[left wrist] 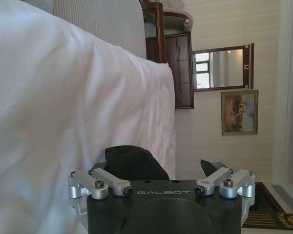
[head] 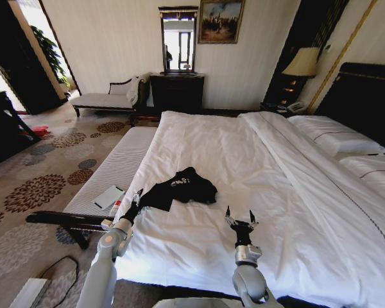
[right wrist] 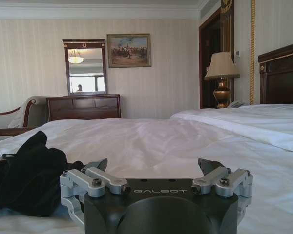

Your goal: Fold the clothes on the bed.

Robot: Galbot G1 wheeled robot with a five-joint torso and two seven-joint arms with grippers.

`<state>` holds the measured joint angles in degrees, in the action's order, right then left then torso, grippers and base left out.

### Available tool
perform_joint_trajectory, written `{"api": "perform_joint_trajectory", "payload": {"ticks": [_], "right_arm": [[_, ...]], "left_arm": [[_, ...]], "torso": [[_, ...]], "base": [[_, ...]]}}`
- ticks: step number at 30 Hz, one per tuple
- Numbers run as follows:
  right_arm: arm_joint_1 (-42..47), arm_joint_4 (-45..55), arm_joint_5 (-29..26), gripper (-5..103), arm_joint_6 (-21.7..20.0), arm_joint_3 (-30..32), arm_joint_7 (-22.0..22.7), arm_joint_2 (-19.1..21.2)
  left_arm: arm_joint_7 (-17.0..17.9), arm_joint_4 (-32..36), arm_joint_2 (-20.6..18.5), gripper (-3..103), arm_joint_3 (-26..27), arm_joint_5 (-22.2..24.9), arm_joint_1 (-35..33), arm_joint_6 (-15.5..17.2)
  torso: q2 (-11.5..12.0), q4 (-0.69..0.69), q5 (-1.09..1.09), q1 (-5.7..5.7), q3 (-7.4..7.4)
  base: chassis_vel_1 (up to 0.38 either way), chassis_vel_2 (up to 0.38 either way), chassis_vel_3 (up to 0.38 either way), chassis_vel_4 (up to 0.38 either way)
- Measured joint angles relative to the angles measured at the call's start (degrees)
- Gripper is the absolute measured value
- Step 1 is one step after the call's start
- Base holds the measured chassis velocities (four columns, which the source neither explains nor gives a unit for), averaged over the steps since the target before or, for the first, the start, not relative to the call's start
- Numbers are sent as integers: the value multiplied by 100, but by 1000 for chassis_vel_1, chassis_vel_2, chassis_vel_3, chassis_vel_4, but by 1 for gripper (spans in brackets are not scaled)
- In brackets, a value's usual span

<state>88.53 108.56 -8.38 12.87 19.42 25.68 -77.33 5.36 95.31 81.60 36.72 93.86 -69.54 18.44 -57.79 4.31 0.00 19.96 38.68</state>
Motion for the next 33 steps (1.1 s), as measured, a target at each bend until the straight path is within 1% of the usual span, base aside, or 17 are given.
{"api": "perform_joint_trajectory", "payload": {"ticks": [2, 4, 5, 7, 9, 12, 13, 14, 15, 16, 17, 18, 19, 22, 24, 28, 33], "right_arm": [[-1, -14, 5, 100, -4, -4, 3, -2], [0, -27, 7, 100, -5, -2, 4, 0], [0, -27, 7, 100, -5, -2, 4, 0], [-5, -36, 9, 100, -6, -1, 5, 0], [-10, -40, 9, 100, -7, -4, 6, 0], [-40, -62, 12, 100, -10, -39, 7, -4], [-40, -62, 12, 100, -10, -39, 7, -4], [-49, -70, 16, 100, -10, -51, 7, -8], [-57, -80, 20, 100, -11, -65, 7, -11], [-66, -92, 25, 100, -11, -83, 8, -15], [-71, -98, 27, 100, -12, -92, 8, -15], [-82, -109, 32, 100, -13, -117, 10, -17], [-82, -109, 32, 100, -13, -117, 10, -17], [-106, -113, 34, 100, -28, -147, 17, -11], [-113, -113, 34, 100, -32, -147, 20, -5], [-125, -110, 5, 100, -39, -109, 35, 46], [-191, -110, -84, 100, -81, -76, 48, 125]], "left_arm": [[-12, -22, 73, 98, 2, -13, 22, 0], [-55, -33, 84, 88, 35, -38, 21, -11], [-55, -33, 84, 88, 35, -38, 21, -11], [-76, -33, 81, 78, 82, -62, 15, -25], [-80, -25, 70, 78, 114, -70, 2, -33], [-88, 21, -12, 61, 215, -75, -59, -49], [-88, 21, -12, 61, 215, -75, -59, -49], [-93, 26, -37, 55, 235, -75, -76, -52], [-98, 26, -57, 55, 250, -77, -87, -54], [-104, 26, -83, 44, 266, -81, -99, -56], [-105, 26, -90, 44, 271, -82, -101, -56], [-108, 26, -101, 39, 274, -87, -104, -56], [-108, 26, -101, 39, 274, -87, -104, -56], [-111, 23, -99, 23, 257, -142, -79, -57], [-112, 19, -93, 23, 248, -159, -66, -60], [-127, 24, -82, 2, 235, -241, -42, -98], [-185, 166, -177, 0, 201, -423, -69, -116]], "torso": [[0, 0, 0, 0, 0], [0, 0, 0, 0, 0], [0, 0, 0, 0, 0], [0, 0, 0, 0, 0], [0, 0, 0, 0, 0], [0, 0, 0, 0, 0], [0, 0, 0, 0, 0], [0, 0, 0, 0, 0], [0, 0, 0, 0, 0], [0, 0, 0, 0, 0], [0, 0, 0, 0, 0], [0, -1, 0, 0, 0], [0, -1, 0, 0, 0], [0, 0, 0, 0, 0], [0, 0, 0, 0, 0], [0, 1, 0, 0, 0], [0, 1, 0, 0, 0]], "base": [[0, 0, 0, 0], [0, 0, 0, 0], [0, 0, 0, 0], [0, 0, 0, 0], [0, 0, 0, 0], [0, 0, 0, 0], [0, 0, 0, 0], [0, 0, 0, 0], [0, 0, 0, 0], [0, 0, 0, 0], [0, 0, 0, 0], [0, 0, 0, 0], [0, 0, 0, 0], [0, 0, 0, 0], [0, 0, 0, 0], [0, 0, 0, 0], [0, 0, 0, 0]]}}
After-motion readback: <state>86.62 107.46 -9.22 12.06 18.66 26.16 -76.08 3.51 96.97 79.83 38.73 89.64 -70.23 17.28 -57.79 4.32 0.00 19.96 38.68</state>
